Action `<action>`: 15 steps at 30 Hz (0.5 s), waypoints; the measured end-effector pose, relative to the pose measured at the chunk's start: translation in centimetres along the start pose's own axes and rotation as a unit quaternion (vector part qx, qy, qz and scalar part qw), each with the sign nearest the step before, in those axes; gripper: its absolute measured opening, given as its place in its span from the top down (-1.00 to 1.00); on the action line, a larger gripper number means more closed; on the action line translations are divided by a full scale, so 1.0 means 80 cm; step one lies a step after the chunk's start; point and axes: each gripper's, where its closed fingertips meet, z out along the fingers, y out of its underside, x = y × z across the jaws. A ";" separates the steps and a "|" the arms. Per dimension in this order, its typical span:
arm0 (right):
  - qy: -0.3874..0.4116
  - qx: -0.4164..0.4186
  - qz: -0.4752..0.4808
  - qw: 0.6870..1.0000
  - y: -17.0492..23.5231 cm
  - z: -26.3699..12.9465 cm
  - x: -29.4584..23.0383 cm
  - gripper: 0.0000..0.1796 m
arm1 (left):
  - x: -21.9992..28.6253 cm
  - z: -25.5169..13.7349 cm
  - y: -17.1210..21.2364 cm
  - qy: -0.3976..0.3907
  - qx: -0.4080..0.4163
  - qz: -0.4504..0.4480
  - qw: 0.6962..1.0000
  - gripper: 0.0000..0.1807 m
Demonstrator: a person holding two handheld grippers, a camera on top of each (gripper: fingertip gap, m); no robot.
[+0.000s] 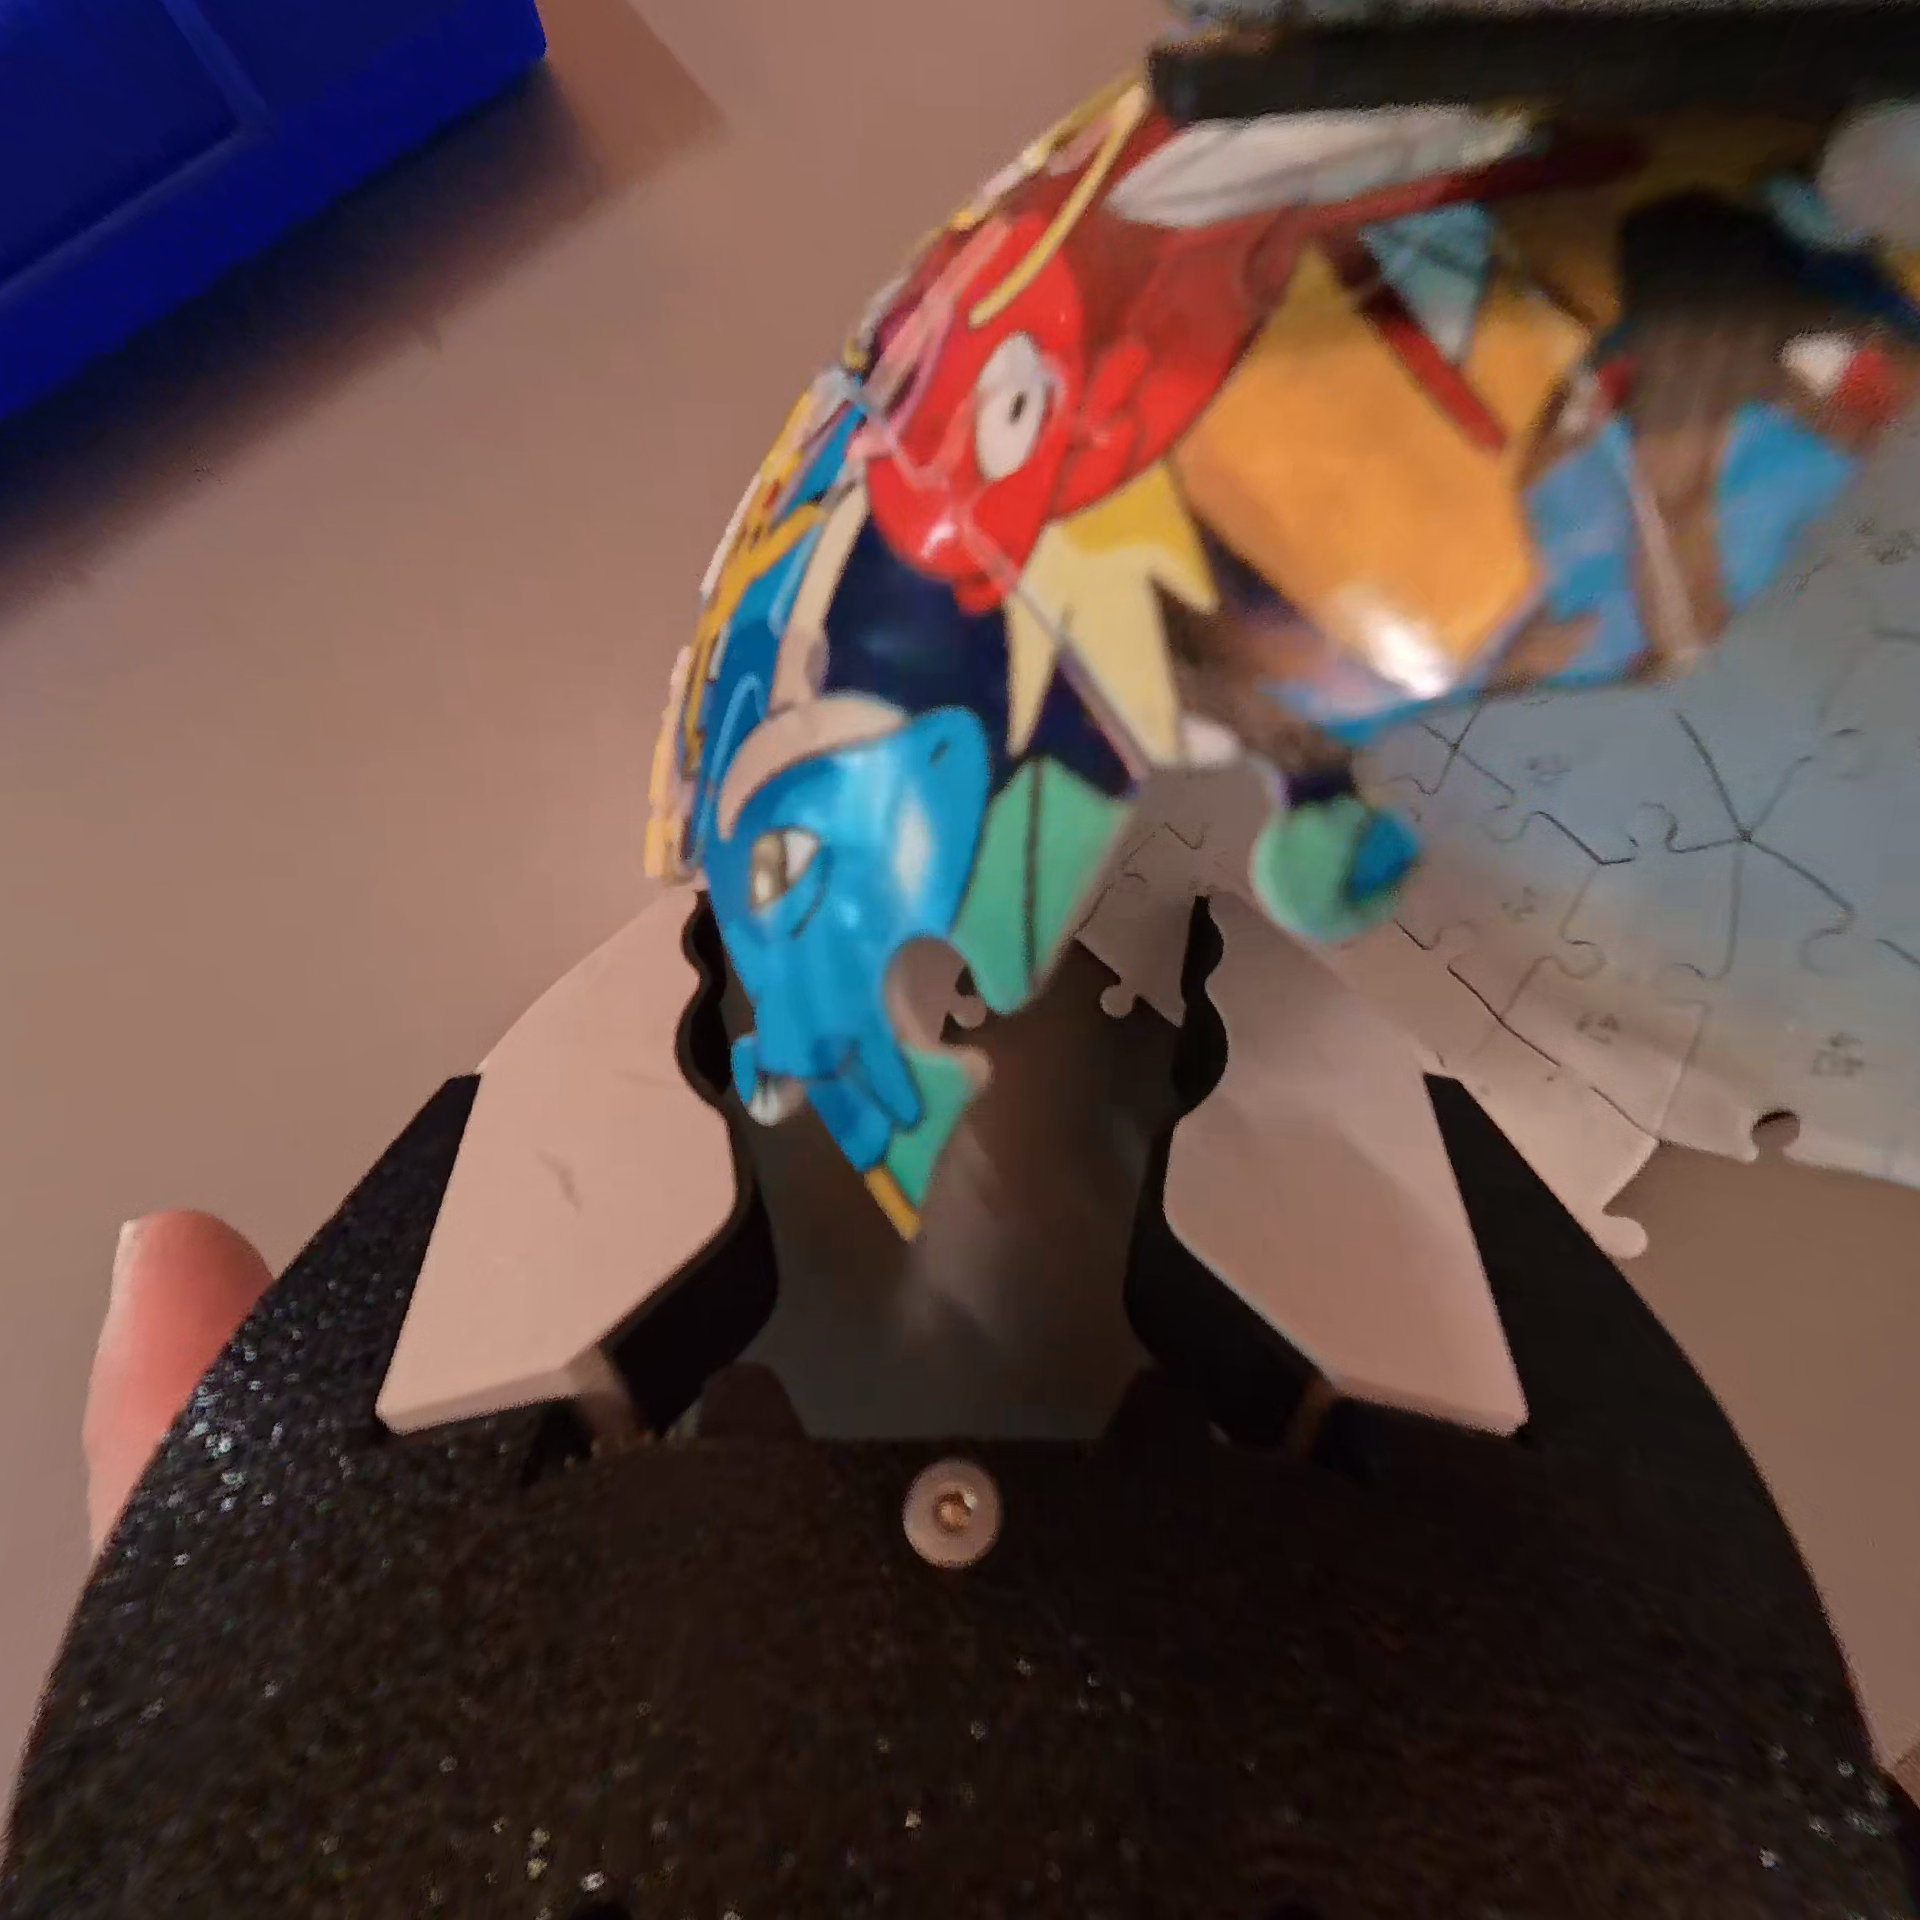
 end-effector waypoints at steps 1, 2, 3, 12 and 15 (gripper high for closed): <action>0.001 0.004 0.004 1.000 0.000 0.000 0.000 -0.57 | 0.000 0.000 0.000 -0.001 -0.002 0.000 1.000 0.07; 0.002 0.009 0.011 1.000 0.000 0.000 0.001 -0.57 | 0.000 0.000 0.000 -0.002 -0.004 -0.001 1.000 0.06; 0.004 0.012 0.018 1.000 0.000 0.000 0.001 -0.57 | 0.001 0.000 0.000 -0.003 -0.007 -0.001 1.000 0.06; 0.010 0.010 0.018 1.000 0.001 -0.002 0.001 -0.57 | 0.007 -0.004 -0.002 0.030 0.015 0.022 0.999 0.11; 0.013 0.005 0.018 1.000 0.005 -0.004 0.002 -0.57 | 0.007 -0.027 -0.009 0.045 0.072 0.017 0.996 0.12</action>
